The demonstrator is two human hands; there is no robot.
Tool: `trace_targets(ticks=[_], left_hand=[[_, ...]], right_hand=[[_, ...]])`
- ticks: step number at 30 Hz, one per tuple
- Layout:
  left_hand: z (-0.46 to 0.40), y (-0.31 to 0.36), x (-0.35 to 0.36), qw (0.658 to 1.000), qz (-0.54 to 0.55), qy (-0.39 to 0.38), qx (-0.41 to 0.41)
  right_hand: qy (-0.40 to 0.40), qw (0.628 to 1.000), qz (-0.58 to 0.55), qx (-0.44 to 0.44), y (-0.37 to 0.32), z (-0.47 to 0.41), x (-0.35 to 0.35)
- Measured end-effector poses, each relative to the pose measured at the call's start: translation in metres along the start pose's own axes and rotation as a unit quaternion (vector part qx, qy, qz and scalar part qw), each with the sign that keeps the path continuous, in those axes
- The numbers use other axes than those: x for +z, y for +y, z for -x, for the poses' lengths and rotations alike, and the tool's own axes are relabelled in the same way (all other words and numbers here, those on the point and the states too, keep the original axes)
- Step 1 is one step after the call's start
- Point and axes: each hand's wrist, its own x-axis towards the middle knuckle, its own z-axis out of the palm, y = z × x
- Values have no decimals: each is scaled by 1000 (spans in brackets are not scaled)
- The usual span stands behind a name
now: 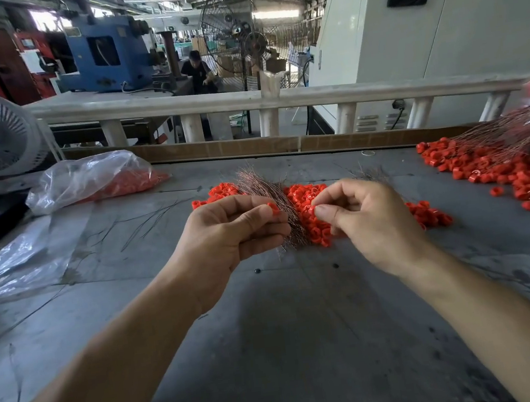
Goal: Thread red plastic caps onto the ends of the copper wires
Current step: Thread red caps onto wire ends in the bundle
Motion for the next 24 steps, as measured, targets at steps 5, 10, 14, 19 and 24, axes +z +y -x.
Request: trace_targets(ticks=[5, 10, 14, 19, 24], left_hand=[[0, -3, 1, 1000, 4, -7, -6], [0, -3, 0, 1000, 22, -9, -2], [-1, -3, 2, 999, 35, -5, 0], [-1, -2, 0, 999, 47, 2, 6], [0, -2, 0, 999, 37, -3, 9]], right_hand=[[-46, 997, -47, -42, -17, 10, 10], [-17, 995, -98, -29, -20, 13, 15], [-3, 995, -86, -42, -23, 16, 15], [-12, 996, -75, -51, -28, 19, 15], [4, 997, -46, -69, -30, 20, 16]])
